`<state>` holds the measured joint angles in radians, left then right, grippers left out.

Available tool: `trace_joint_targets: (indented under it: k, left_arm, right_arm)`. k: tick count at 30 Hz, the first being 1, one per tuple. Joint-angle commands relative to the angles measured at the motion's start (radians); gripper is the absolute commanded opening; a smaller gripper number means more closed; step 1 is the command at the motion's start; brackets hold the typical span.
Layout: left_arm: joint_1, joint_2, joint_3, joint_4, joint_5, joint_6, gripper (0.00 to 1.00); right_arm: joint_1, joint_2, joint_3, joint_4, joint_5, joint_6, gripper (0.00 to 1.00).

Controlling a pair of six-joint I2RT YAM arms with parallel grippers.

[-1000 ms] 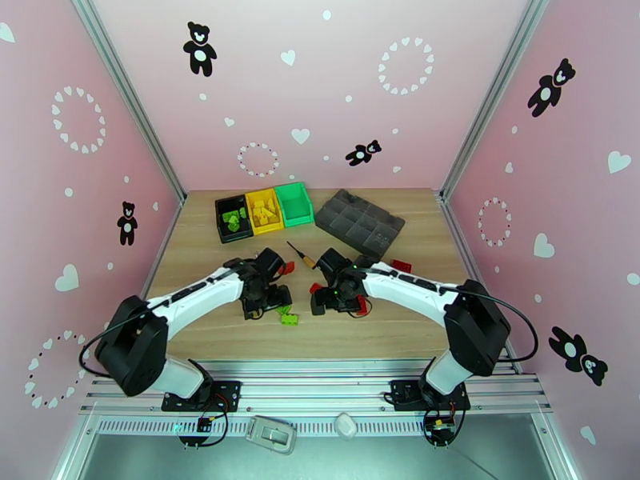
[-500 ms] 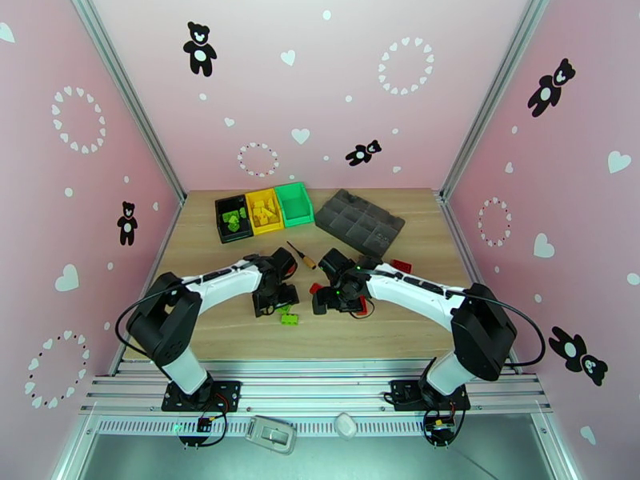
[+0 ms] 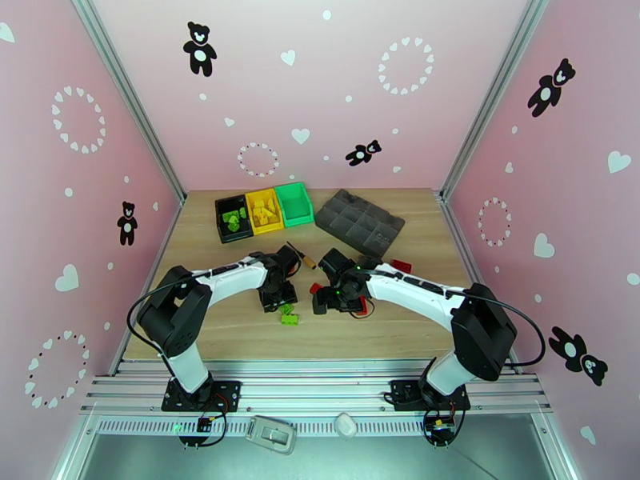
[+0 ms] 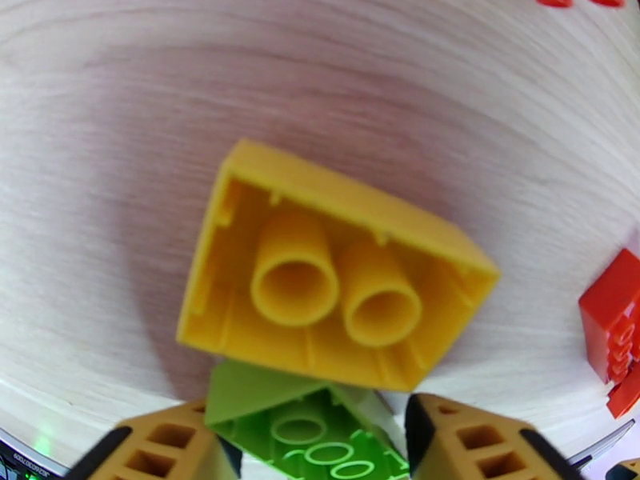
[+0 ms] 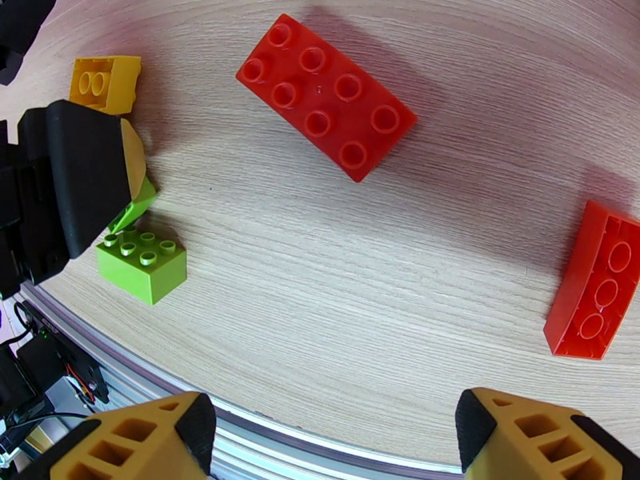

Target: Sort the legos into containers by color

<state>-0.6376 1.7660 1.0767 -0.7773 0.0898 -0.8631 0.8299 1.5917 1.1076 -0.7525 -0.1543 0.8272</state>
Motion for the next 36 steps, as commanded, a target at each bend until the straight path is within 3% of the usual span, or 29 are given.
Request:
trace_joint_targets:
  k: [1, 11, 18, 29, 36]
  left_arm:
    - [-0.003, 0.001, 0.031, -0.027, -0.023, 0.011, 0.51]
    - [0.006, 0.022, 0.153, -0.051, -0.064, 0.019, 0.37]
    - [0.007, 0.042, 0.166, -0.082, -0.038, 0.063, 0.41]
    - [0.010, 0.023, 0.189, -0.102, -0.049, 0.082, 0.35]
    - [0.057, -0.037, 0.218, -0.146, -0.061, 0.110, 0.34]
  right_arm:
    - [0.002, 0.003, 0.007, 0.002, -0.004, -0.003, 0.84]
    - [0.002, 0.058, 0.076, -0.005, -0.013, -0.017, 0.84]
    - [0.002, 0.083, 0.110, -0.017, -0.008, -0.027, 0.84]
    - [-0.002, 0.097, 0.133, -0.023, -0.016, -0.032, 0.84]
    - [-0.005, 0.116, 0.178, -0.037, -0.020, -0.048, 0.84]
